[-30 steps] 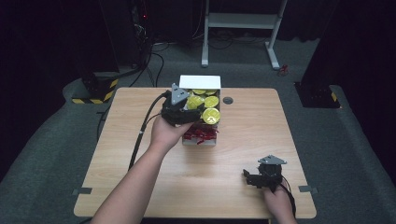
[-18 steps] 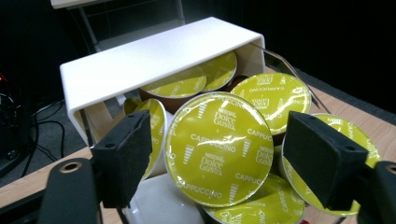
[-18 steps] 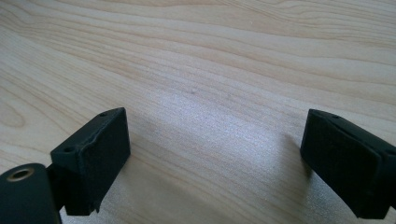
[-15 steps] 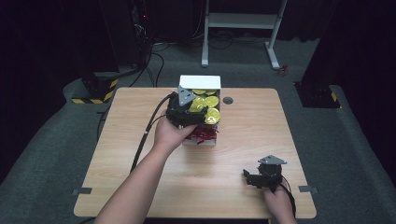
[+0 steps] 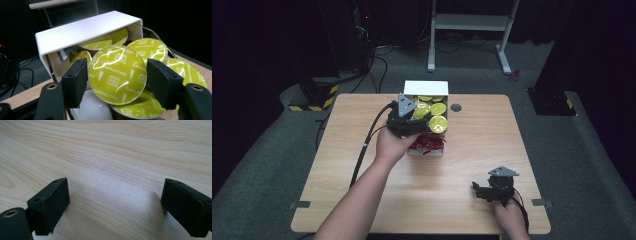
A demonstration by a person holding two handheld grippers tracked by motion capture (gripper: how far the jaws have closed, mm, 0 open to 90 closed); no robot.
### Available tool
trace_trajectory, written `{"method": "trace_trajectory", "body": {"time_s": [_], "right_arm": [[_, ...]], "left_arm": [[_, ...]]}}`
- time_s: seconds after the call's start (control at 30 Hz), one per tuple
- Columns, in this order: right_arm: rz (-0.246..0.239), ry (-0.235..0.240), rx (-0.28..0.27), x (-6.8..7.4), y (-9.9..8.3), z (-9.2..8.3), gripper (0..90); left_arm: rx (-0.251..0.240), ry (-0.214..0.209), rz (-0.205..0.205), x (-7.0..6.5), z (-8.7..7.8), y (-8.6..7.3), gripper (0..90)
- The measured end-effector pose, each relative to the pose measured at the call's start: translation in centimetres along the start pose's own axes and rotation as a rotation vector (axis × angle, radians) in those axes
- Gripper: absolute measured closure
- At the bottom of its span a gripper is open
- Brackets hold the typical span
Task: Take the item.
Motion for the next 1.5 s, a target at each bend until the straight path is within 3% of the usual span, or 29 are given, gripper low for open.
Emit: {"method": "trace_trajectory", "body": {"time_s": [0.63, 1.0, 1.23, 1.5], "right_arm": [[0.003, 0.001, 0.001, 0.1, 0.0, 0.0, 8.3], [0.003, 0.001, 0.001, 0.1, 0.0, 0.0, 8.3], [0.002, 0.001, 0.001, 0.0, 0.0, 0.0, 8.3], [0.003, 0.001, 0.001, 0.1, 0.0, 0.0, 8.3]], "left_arm": [[-0.057, -0.045, -0.061, -0.1, -0.7, 0.4, 38.7], [-0.065, -0.059, -0.075, -0.1, -1.3, 0.9, 38.9], [-0.070, -0.061, -0.055, -0.3, -1.9, 1.4, 38.9], [-0.075, -0.071, -0.073, -0.1, -2.6, 1.9, 38.9]]}}
Point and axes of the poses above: each handheld gripper's, and its own axes: z roughly forward along the jaws, y roughly out of its top, x roughly to its left, the point moved 7 cm from there along z, roughly forward along the jaws, and after that the axes turned 8 degrees about -z, right-handed, at the moved point
